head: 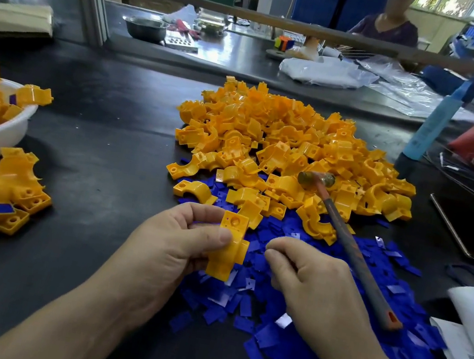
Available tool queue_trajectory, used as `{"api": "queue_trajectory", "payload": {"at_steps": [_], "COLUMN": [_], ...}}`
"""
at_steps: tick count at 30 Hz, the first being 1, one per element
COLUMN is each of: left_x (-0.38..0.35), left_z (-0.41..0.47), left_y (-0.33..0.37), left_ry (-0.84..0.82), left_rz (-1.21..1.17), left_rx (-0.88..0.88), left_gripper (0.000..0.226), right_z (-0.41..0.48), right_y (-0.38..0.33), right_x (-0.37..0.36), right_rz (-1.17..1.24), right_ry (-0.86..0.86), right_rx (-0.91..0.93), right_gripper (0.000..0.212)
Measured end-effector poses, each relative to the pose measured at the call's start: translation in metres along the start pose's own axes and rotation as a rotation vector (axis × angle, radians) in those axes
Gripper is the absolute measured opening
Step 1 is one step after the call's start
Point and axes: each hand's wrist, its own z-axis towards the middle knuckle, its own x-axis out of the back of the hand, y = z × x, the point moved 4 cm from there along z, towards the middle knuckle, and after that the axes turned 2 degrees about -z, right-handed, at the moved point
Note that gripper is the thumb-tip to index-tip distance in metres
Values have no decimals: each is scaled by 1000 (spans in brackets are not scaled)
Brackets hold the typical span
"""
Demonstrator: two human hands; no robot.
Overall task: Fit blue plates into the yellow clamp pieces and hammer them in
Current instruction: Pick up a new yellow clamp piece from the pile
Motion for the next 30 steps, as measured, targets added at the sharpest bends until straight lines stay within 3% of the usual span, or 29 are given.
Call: {"api": "queue_trajectory", "payload": {"at_steps": [4,6,8,12,15,21,26,30], "left_x": [-2,-3,-3,-9,-12,-13,-12,-11], "left_z": [-3,-4,-6,-7,-7,-11,-11,-11], "left_y": [-1,-2,-3,-5,-6,-7,-8,-9], "left_ry": [-15,-30,-53,-131,-155,-167,-136,-129], "left_rz": [38,44,106,203,177,149,147,144], "left_rx": [-28,-46,-69,-79,-79,-61,-50,-37], "left_gripper": [51,44,37,40,39,44,31,28], "right_z": [-1,-2,-4,-7,-7,-8,-6,-7], "right_y": [-7,-14,-20,-29,-31,-26,-23,-26], "right_x": [2,2,2,5,5,6,-2,0], "right_rz": [521,665,646,278,183,196,390,513], "right_ry": [-82,-121,-121,22,82,161,-9,-14], "right_rx": [-123,-118,-50,178,221,135,14,26], "right_gripper": [22,23,18,14,14,11,21,19]}}
